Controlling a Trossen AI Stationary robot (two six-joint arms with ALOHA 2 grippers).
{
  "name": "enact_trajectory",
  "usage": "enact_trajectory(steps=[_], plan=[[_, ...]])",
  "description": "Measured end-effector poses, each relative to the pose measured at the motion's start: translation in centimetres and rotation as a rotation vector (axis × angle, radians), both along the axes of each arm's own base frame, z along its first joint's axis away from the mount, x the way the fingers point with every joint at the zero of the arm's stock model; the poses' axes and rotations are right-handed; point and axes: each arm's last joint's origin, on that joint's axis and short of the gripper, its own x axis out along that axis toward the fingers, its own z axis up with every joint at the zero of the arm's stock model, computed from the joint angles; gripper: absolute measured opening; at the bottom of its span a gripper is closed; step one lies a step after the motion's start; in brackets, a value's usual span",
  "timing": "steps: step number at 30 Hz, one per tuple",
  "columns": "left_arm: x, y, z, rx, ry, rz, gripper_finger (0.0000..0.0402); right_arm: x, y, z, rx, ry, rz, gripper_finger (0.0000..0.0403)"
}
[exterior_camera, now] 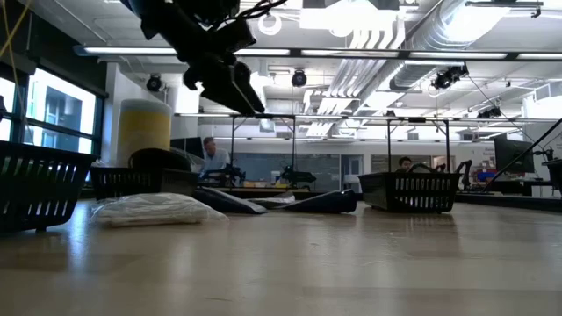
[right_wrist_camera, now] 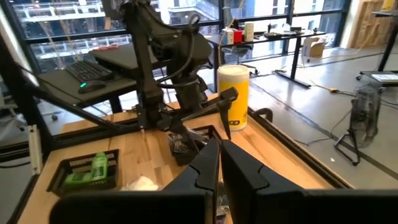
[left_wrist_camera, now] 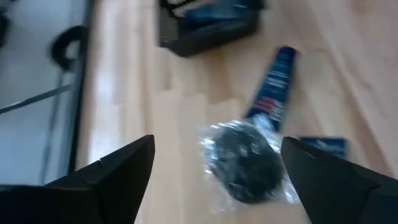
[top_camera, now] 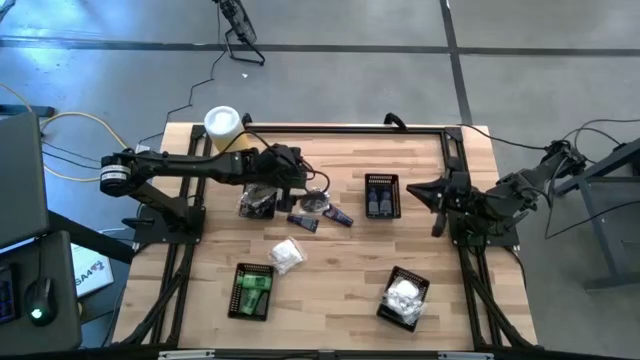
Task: Pick & Place Travel size toiletries
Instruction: Put the blue shave cream into the top right black basket
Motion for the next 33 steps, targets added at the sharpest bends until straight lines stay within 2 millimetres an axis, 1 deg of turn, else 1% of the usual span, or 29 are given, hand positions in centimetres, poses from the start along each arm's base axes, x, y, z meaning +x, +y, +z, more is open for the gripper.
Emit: enact_trajectory(steps=[3, 5, 7, 9, 12, 15, 21, 25, 29, 33], plan=[[-0.3, -0.3, -0.2, -0.02, 0.062, -0.094, 0.0337, 0.0, 0.1, 0.0, 0.003, 0.002, 0.02, 0.0011], [-0.4, -0.4, 0.1, -0.028, 0.117, -0.128, 0.033, 0.0, 0.1, 0.0, 0.003, 0.003, 0.021, 0.0011], [-0.1, -0.6, 0.5, -0.027, 0.161, -0.149, 0.0322, 0.0, 0.1, 0.0, 0.003, 0.003, 0.02, 0.0011], [-0.2, -0.5, 0.8, -0.029, 0.233, -0.158, 0.0315, 0.0, 0.1, 0.0, 0.002, 0.003, 0.021, 0.0011], [0.5, -0.4, 1.5, -0.001, 0.261, -0.196, 0.0307, 0.0, 0.1, 0.0, 0.003, 0.003, 0.021, 0.0011], [0.9, -0.3, 0.8, -0.015, 0.319, -0.206, 0.0306, 0.0, 0.1, 0.0, 0.005, 0.002, 0.021, 0.0011], [1.4, -0.4, -1.2, -0.082, 0.42, -0.255, 0.0305, 0.0, 0.1, 0.0, 0.01, 0.005, 0.044, 0.0011], [2.0, -1.1, -2.2, -0.138, 0.434, -0.323, 0.0305, 0.0, 0.1, 0.0, 0.009, 0.005, 0.044, 0.0011], [2.5, -1.9, -3.2, -0.15, 0.478, -0.348, 0.0305, 0.0, 0.1, 0.0, 0.01, 0.005, 0.044, 0.0011], [3.0, -2.5, -4.3, -0.137, 0.527, -0.296, 0.0305, 0.0, 0.1, 0.0, 0.009, 0.005, 0.044, 0.0011]])
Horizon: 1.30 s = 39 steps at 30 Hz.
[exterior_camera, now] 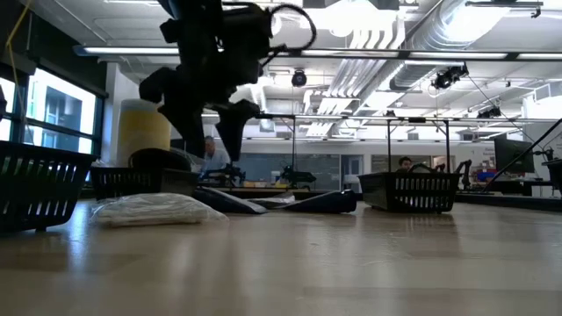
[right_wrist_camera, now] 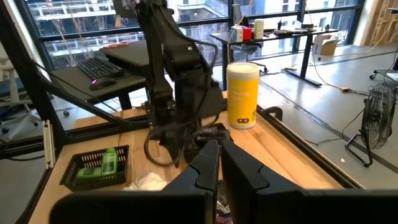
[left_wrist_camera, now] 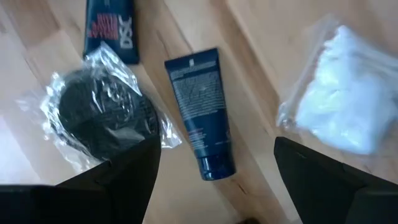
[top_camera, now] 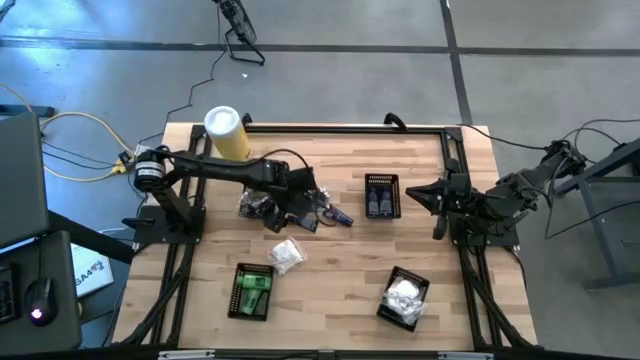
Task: Pick & Place Travel size toiletries
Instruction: Put the blue shave cream into the top right black basket
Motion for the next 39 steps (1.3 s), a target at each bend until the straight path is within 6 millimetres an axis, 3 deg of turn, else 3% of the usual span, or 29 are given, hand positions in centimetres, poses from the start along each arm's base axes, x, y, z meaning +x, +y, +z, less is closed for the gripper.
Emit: enact_trajectory(steps=[10, 20, 30, 39], plan=[[0.9, -0.1, -2.8, -0.01, 0.109, 0.094, 0.0305, 0.0, 0.0, 0.0, -0.004, 0.003, 0.0, 0.0011], [0.9, -0.1, -2.9, -0.027, 0.119, 0.147, 0.0305, 0.0, 0.0, -0.1, -0.01, 0.011, 0.0, 0.0011], [1.2, 0.0, -5.2, -0.019, 0.213, 0.186, 0.0305, 0.0, 0.0, -0.2, -0.01, 0.016, -0.001, 0.0011], [1.6, 0.1, -5.9, -0.021, 0.21, 0.216, 0.0305, -0.1, 0.0, -0.4, 0.002, 0.028, -0.005, 0.0011]])
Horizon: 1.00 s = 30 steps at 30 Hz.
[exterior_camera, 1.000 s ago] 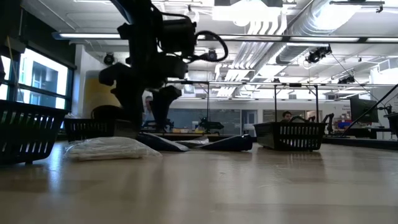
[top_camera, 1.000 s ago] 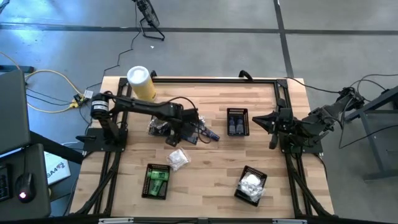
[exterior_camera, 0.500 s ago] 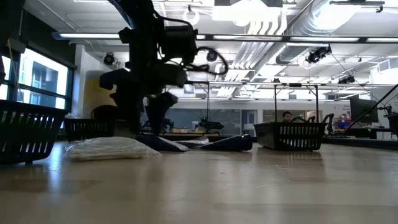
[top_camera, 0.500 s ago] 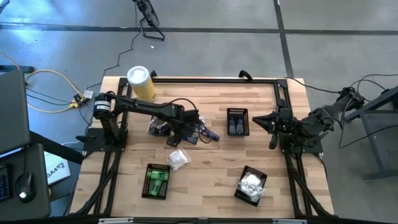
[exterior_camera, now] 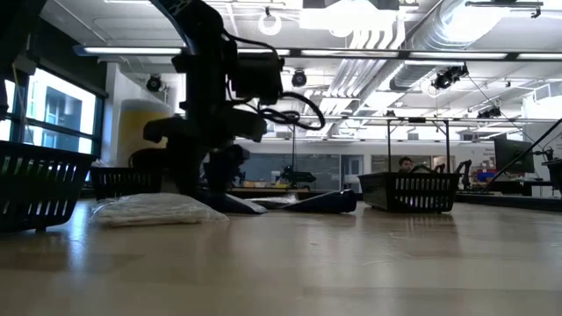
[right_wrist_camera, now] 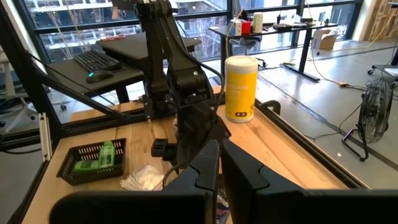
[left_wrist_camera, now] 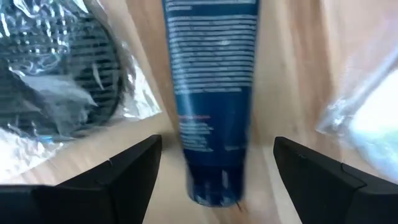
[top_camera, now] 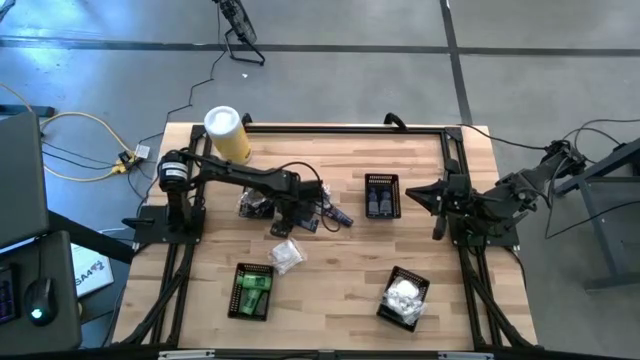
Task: Pick & Place Travel size toiletries
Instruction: Put the blue shave cream into the top right black basket
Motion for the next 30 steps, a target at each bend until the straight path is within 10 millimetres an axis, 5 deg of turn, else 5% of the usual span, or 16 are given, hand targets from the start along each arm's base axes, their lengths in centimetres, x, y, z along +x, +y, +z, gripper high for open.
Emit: enact_trajectory(steps=[17, 30], plan=[[-0.2, -0.02, -0.06, -0.005, 0.023, 0.012, 0.0301, 0.0, 0.0, 0.01, 0.001, -0.001, 0.0, 0.0011], [-0.27, -0.01, -0.09, -0.004, 0.03, 0.016, 0.0199, 0.0, 0.0, 0.01, 0.001, -0.001, 0.0, 0.0011]])
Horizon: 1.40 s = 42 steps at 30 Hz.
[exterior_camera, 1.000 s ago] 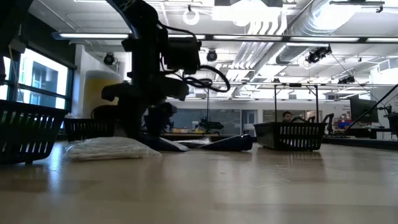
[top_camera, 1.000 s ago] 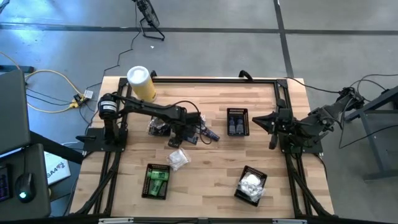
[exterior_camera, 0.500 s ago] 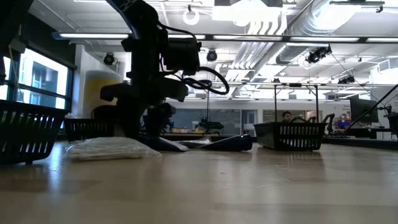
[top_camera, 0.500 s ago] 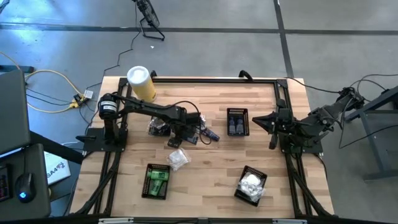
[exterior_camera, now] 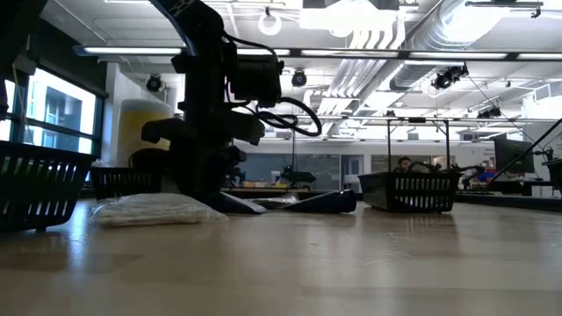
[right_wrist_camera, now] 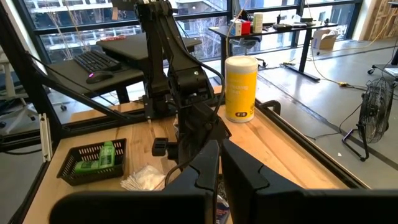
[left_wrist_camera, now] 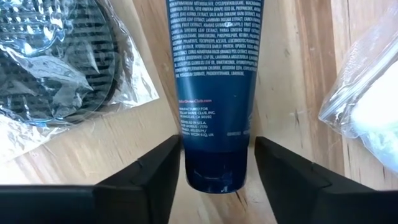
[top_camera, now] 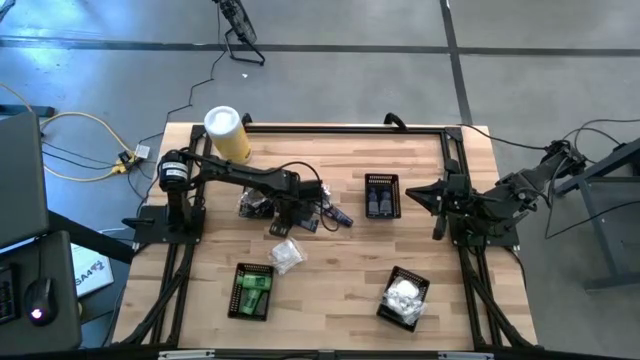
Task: Pick & Place Travel size toiletries
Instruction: Put the blue shave cream into the top right black basket
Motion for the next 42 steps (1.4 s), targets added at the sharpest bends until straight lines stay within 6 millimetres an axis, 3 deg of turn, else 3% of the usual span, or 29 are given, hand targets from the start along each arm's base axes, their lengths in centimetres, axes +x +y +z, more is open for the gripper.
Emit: enact_trajectory(steps=[17, 30, 34, 42], plan=[[0.0, 0.0, 0.0, -0.001, 0.0, 0.0, 0.0141, 0.0, 0.0, 0.0, 0.0, 0.0, 0.0, 0.0011], [0.0, 0.0, 0.0, 0.002, -0.002, -0.023, 0.0139, 0.0, 0.0, 0.0, 0.0, 0.0, 0.0, 0.0011], [-0.2, -0.2, 0.9, -0.055, -0.034, -0.037, 0.0139, 0.0, 0.0, 0.0, -0.002, -0.001, 0.001, 0.0011], [-1.2, 0.0, 4.9, -0.132, -0.164, -0.044, 0.0139, 0.0, 0.0, 0.1, 0.001, -0.008, 0.001, 0.0011]])
